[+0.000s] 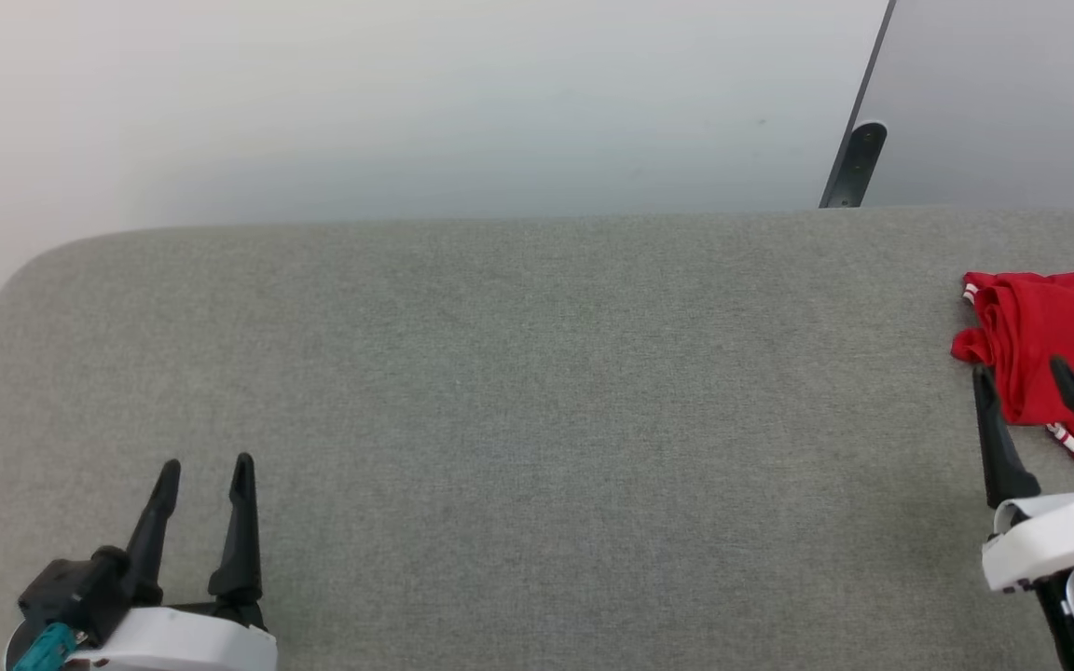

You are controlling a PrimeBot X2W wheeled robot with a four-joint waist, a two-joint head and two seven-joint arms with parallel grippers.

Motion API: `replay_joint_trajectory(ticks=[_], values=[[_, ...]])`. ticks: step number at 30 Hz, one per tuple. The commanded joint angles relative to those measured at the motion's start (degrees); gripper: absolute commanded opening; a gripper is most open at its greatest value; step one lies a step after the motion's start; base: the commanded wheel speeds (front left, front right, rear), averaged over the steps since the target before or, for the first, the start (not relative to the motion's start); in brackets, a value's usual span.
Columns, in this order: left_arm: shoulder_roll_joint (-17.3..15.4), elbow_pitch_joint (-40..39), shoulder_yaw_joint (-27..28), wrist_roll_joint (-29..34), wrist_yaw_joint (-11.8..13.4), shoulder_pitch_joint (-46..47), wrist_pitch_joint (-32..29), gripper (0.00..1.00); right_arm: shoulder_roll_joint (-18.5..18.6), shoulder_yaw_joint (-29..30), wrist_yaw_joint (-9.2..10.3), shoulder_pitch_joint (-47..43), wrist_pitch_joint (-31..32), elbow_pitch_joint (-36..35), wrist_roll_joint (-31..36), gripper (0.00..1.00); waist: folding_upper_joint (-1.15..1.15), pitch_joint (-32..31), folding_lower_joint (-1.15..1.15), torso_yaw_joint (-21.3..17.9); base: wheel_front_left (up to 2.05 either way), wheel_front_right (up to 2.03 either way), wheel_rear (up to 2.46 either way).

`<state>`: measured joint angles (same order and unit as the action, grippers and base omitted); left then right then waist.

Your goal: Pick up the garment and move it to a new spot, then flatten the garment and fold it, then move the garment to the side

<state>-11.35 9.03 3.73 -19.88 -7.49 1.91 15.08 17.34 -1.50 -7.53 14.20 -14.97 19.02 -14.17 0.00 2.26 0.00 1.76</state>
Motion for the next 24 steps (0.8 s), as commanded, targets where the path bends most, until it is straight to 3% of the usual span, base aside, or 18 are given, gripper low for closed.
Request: replay_joint_trajectory(ticks=[1,24], values=[[-0.5,-0.3,-0.2,-0.4,0.0,-0.8,0.1,1.00,-0.6,0.2,0.08,-1.2,-0.3,-0.5,0.0,1.00,0.00,-0.1,0.00,-0.2,0.00,0.00,0.00],[-1.1,-0.7,2.2,-0.7,0.0,-2.7,0.1,1.00,-3.1,1.8,0.09,-5.7,-0.3,-2.3,1.1,1.00,0.00,-0.2,0.00,-1.4,0.00,0.00,0.00]])
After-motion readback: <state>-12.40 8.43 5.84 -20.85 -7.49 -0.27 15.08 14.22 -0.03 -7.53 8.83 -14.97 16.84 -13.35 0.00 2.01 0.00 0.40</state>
